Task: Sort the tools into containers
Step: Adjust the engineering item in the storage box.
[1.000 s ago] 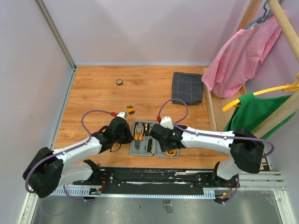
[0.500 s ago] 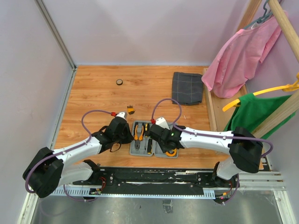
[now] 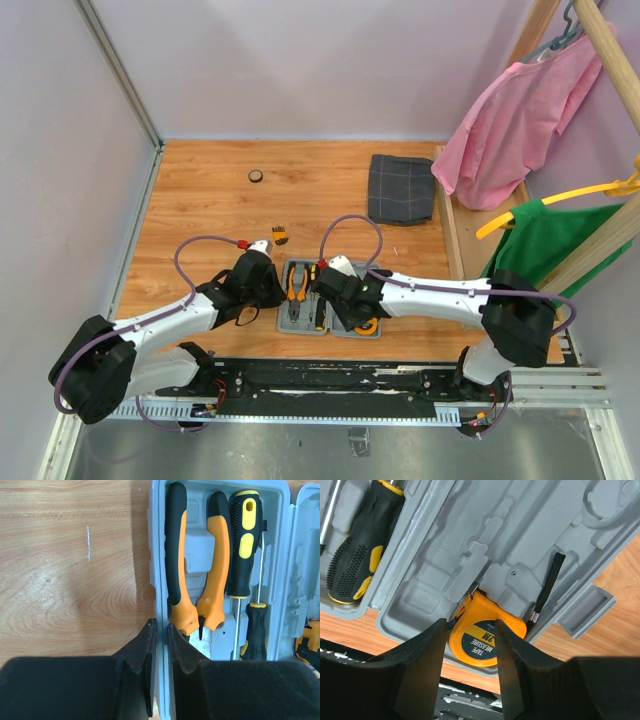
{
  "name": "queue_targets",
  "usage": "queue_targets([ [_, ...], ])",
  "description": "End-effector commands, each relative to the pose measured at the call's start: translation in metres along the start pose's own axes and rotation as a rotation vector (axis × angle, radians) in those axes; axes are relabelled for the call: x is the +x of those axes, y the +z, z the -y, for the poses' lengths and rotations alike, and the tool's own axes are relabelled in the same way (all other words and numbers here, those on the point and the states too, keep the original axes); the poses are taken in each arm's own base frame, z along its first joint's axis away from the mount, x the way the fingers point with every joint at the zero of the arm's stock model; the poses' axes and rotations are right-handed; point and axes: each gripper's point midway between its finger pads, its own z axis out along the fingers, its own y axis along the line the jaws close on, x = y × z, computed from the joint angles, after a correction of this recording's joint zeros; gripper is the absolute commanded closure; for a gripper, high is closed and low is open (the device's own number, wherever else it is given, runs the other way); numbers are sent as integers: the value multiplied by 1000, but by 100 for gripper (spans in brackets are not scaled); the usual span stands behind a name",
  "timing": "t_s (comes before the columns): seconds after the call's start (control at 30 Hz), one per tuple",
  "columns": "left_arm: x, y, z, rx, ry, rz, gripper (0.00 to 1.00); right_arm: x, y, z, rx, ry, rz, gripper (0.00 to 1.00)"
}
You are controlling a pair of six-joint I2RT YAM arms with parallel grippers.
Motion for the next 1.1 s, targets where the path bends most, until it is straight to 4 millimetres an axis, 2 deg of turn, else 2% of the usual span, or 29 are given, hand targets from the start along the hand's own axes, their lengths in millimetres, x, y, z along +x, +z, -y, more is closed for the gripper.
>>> queue_targets([
  [0.0,11,0,-3,-3,24,-33,92,-8,-16,-7,-37,31,55,54],
  [0.17,10,0,-2,1,23,-32,92,-28,-39,0,-46,85,155,53],
  [0.33,10,0,-2,0,23,-31,92,-16,-44,13,-3,128,122,58],
  [0.5,10,-1,-3,-1,21,-27,92,1,-36,18,-6,162,57,64],
  [0.77,10,-1,-3,-2,19,-27,92,15,-17,9,-34,145,-28,67],
  [1.07,10,-2,-4,-3,20,-25,93,40,3,13,30,126,-146,69],
])
